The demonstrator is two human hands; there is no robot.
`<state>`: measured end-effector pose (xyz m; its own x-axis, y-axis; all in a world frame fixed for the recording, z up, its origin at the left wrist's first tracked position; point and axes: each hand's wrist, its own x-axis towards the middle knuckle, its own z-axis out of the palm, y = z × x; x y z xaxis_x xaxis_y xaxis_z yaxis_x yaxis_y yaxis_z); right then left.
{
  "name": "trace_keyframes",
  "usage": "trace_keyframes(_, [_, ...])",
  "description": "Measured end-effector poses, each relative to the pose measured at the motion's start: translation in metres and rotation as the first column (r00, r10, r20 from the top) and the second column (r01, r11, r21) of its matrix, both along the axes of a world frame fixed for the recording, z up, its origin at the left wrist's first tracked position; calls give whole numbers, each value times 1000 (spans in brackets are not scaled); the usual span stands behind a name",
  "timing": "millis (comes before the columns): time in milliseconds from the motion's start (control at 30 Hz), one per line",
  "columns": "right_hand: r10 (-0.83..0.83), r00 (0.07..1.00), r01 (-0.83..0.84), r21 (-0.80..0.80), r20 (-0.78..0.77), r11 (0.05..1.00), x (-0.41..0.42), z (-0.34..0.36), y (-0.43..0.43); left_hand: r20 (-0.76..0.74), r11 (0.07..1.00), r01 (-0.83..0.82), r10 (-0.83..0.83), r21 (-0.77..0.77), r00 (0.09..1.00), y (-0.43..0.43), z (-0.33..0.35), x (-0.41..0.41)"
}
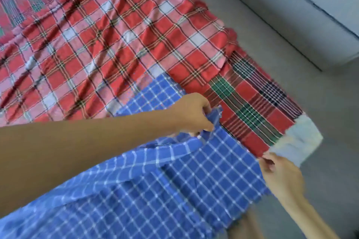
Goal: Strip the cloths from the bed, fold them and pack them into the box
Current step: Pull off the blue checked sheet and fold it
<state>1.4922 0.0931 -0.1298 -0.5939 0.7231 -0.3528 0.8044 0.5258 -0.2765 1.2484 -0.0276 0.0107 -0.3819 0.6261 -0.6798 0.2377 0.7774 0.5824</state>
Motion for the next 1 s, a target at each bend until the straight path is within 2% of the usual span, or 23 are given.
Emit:
trace_keyframes(100, [-147, 987, 152, -71, 71, 986, 38, 0, 8, 170, 1000, -18, 14, 20, 985, 31, 3, 75])
trace_keyframes(200, [-263, 958, 281, -194, 115, 940, 78, -5, 14, 223, 993, -92, 73, 76, 972, 61, 0, 150])
trace_keyframes(233, [-294, 953, 303, -265, 73, 915, 84, -7, 13, 238, 985, -153, 131, 77, 962, 65, -5, 167])
trace_keyframes(300, [-469, 882, 440, -425, 43, 791, 101, -17, 17, 199, 985, -149, 129, 90, 971, 78, -23, 205])
trace_keyframes(367, [-574, 816, 517, -534, 72, 669, 102, -38, 19, 58, 991, -90, 85, 94, 995, 75, -49, 220])
trace_keyframes(433, [-671, 741, 510, -656, 6, 557, 105, -62, 20, -4, 996, -84, 84, 43, 996, 69, -76, 226])
trace_keyframes(500, [-764, 645, 486, -759, -25, 434, 108, -82, 22, -5, 994, -113, 113, -8, 994, 58, -94, 225])
trace_keyframes(533, [-777, 629, 445, -805, -31, 392, 105, -84, 22, 16, 990, -138, 139, -28, 990, 52, -97, 222])
trace_keyframes(667, [-684, 729, 274, -928, 30, 251, 118, -112, 26, 130, 976, -204, 212, -74, 969, 35, -103, 227])
trace_keyframes(733, [-692, 714, 306, -936, 107, 172, 128, -113, 26, 178, 968, -238, 250, -86, 952, 32, -101, 229])
trace_keyframes(767, [-725, 675, 333, -933, 137, 133, 130, -110, 24, 199, 963, -254, 267, -88, 943, 31, -100, 230])
trace_keyframes(833, [-781, 610, 338, -936, 135, 102, 137, -107, 21, 283, 951, -301, 310, -73, 908, 29, -96, 229])
trace_keyframes(900, [-815, 572, 306, -946, 88, 113, 142, -103, 17, 308, 948, -317, 301, 0, 902, 30, -87, 225])
trace_keyframes(1000, [-840, 539, 337, -930, 65, 145, 141, -81, 7, 221, 951, -277, 243, 138, 944, 23, -54, 216])
